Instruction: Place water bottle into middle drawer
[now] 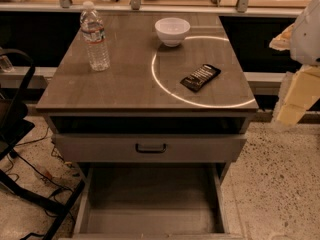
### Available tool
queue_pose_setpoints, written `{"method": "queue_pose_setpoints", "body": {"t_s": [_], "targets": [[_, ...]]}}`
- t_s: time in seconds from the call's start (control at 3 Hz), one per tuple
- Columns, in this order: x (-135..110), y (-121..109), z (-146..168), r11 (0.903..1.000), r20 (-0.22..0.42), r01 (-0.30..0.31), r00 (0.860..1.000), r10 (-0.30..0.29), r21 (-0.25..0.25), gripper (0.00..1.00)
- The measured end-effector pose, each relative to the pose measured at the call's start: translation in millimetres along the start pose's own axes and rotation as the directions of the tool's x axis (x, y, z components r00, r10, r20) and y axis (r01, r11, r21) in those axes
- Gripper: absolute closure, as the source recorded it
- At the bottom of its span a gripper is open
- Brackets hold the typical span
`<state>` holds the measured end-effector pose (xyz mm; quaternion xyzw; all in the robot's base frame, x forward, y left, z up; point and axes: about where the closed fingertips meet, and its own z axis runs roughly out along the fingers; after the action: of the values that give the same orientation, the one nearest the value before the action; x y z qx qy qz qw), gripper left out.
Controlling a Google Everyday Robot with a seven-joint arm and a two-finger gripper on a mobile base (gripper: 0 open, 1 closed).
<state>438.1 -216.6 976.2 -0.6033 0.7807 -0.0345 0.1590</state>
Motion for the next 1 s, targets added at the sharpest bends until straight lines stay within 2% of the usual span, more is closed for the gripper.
{"method": "queue_pose_setpoints", "body": {"t_s": [0.33,0.67,1.0], "targets": [[0.0,0.0,0.0,1.0000,0.000,0.000,1.000,0.000,0.000,0.00],[-6.4,-8.2,0.6,0.9982,0.076,-0.050,0.996,0.047,0.034,0.00],[-22.0,-29.0,11.5,0.9868,0.275,-0.153,0.952,0.133,0.052,0.00]]}}
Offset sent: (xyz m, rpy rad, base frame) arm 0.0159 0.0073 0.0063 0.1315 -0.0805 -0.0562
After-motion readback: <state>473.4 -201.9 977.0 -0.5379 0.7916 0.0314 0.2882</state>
